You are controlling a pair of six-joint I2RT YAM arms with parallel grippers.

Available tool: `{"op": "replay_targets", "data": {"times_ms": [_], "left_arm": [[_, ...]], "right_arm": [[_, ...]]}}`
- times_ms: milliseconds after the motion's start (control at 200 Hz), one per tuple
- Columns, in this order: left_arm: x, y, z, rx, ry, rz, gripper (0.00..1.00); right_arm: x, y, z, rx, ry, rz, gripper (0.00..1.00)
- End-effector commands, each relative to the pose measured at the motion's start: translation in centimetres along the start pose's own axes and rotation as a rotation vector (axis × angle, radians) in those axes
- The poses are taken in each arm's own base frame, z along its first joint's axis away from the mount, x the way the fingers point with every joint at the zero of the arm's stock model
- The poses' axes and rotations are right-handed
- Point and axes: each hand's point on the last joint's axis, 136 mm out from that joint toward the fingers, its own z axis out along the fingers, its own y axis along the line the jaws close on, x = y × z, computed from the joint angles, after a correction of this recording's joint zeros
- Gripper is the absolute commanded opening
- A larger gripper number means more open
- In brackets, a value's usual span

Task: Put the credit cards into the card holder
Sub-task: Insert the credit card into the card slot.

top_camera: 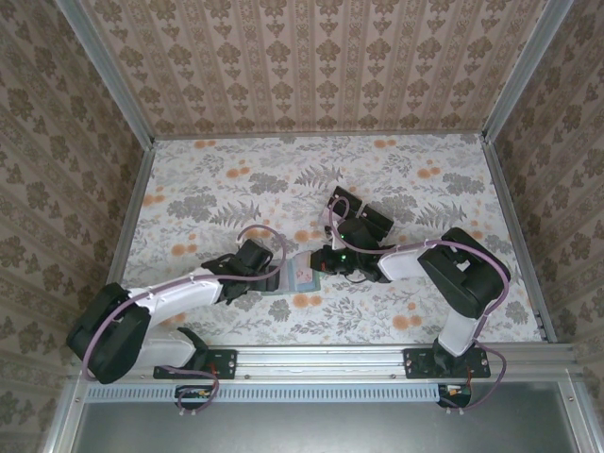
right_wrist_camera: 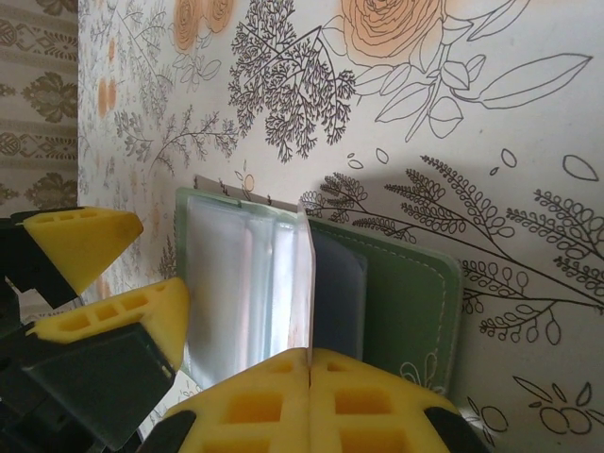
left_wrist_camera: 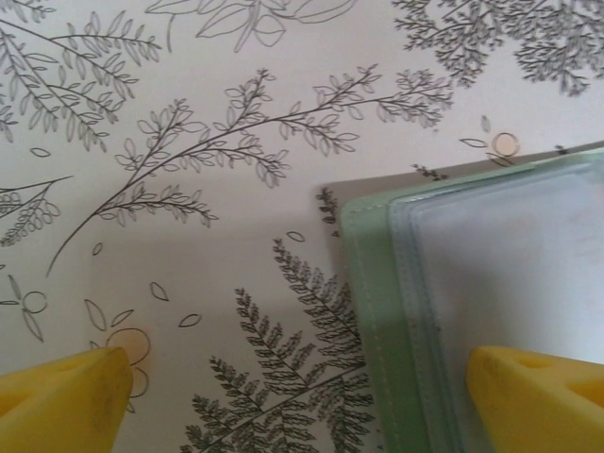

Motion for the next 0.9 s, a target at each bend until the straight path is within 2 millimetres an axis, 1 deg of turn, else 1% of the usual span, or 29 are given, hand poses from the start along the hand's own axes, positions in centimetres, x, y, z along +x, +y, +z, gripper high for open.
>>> {"op": "replay_targets", "data": {"times_ms": [0, 190, 290, 405, 520, 715, 895], "left_arm": [[0.2, 1.0, -0.1, -0.064, 0.002, -0.009, 1.0], [1.2, 2.0, -0.1, -0.105, 0.031, -0.023, 1.0], [1.5, 2.2, -0.1, -0.111, 0.039, -0.029, 1.0], [1.5, 2.3, -0.2, -0.117, 0.037, -0.036, 1.0], [1.5, 2.3, -0.2, -0.119, 0.04, -0.04, 1.0], [1.5, 2.3, -0.1, -0.115, 0.04, -0.044, 1.0], [1.5, 2.2, 0.0, -0.114, 0.042, -0.041, 1.0]], "right_arm": [[0.8, -0.9, 0.3, 0.009, 0.02, 0.026, 0.0], [0.5, 0.0, 0.1, -0.024, 0.008, 0.024, 0.0], [-0.1, 1.1, -0.3, -0.065, -0.012, 0.012, 0.0], [-0.8, 2.7, -0.8, -0.122, -0.042, -0.004, 0.0], [-1.4, 3.7, -1.3, -0.161, -0.078, -0.014, 0.0], [-2.0, 4.0, -1.5, -0.188, -0.146, -0.016, 0.0], [-2.2, 3.9, -1.0, -0.193, -0.181, -0.013, 0.0]]}}
